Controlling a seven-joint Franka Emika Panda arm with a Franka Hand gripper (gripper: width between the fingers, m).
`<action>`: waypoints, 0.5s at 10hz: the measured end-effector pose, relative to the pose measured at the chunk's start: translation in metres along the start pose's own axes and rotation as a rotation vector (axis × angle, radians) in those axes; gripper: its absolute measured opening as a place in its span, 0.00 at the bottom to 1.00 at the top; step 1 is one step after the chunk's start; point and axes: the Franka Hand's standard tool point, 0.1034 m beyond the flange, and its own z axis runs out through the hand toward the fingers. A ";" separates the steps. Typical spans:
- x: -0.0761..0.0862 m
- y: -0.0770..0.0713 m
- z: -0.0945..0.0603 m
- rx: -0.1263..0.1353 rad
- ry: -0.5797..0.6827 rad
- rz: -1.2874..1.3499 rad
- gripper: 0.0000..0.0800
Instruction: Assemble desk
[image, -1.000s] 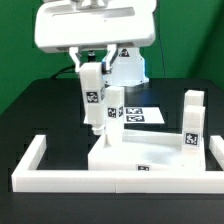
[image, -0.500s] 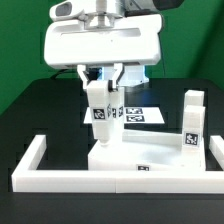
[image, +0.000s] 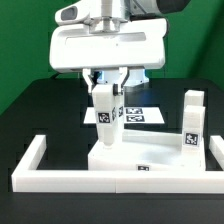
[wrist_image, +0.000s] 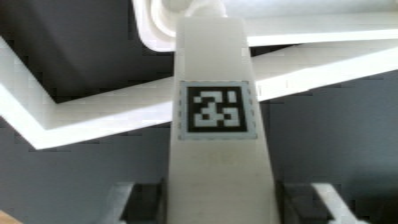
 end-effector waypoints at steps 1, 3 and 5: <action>-0.002 0.003 0.003 -0.006 0.001 0.001 0.36; -0.002 0.009 0.006 -0.016 0.005 0.005 0.36; -0.004 0.012 0.012 -0.026 0.010 0.006 0.36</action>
Offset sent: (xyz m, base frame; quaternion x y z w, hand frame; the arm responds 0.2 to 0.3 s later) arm 0.0048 -0.0111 -0.0074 -0.0052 0.0114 -0.0106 0.9999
